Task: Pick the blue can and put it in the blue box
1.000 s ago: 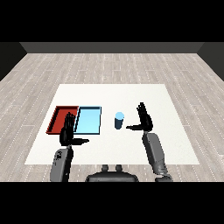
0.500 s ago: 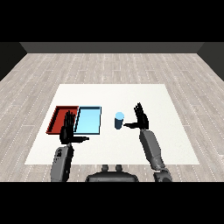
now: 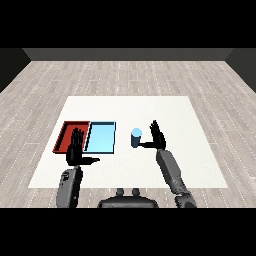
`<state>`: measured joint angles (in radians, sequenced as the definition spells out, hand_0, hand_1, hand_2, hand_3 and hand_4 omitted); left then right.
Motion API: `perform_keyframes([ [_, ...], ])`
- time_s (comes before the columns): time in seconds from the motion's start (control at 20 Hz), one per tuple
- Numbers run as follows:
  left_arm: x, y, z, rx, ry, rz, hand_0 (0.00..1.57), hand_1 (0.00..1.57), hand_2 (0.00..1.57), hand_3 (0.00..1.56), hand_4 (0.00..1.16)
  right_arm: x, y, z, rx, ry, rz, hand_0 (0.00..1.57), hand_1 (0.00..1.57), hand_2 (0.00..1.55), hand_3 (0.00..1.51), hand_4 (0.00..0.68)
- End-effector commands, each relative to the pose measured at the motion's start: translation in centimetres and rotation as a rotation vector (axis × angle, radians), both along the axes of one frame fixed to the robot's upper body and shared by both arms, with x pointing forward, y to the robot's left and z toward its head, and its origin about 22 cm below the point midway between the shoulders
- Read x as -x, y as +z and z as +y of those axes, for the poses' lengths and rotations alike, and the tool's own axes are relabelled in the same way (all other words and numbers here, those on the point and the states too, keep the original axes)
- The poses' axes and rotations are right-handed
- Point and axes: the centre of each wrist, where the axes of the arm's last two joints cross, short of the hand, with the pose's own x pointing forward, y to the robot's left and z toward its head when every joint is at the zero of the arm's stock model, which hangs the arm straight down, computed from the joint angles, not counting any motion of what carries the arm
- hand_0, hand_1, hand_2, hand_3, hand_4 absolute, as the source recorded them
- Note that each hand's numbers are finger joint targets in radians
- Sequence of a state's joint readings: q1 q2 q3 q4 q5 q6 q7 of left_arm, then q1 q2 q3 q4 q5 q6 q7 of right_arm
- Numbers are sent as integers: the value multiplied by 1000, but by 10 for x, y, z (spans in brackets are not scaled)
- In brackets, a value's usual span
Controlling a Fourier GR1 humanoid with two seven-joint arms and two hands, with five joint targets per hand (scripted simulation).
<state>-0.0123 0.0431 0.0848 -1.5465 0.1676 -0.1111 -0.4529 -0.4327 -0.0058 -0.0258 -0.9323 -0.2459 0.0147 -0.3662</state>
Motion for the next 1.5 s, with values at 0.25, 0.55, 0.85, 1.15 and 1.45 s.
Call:
perform_keyframes([
  [0.25,10,-6,0,-10,3,15,0,0,0,0,0,-20,-5,21,-2,29,30,0,0,0,0,0],
  [0.55,0,2,-6,-1,15,6,0,0,0,0,0,0,-31,17,-36,35,19,0,0,0,0,0],
  [0.85,-1,11,-20,-14,26,-7,0,0,0,0,0,-8,-30,26,-22,44,39,0,0,0,0,0],
  [1.15,-2,9,-1,-17,20,-6,0,0,0,0,0,-20,-20,42,-7,61,40,0,0,0,0,0],
  [1.45,7,5,18,-18,32,-7,0,0,0,0,0,-12,-30,49,-30,89,33,0,0,0,0,0],
])
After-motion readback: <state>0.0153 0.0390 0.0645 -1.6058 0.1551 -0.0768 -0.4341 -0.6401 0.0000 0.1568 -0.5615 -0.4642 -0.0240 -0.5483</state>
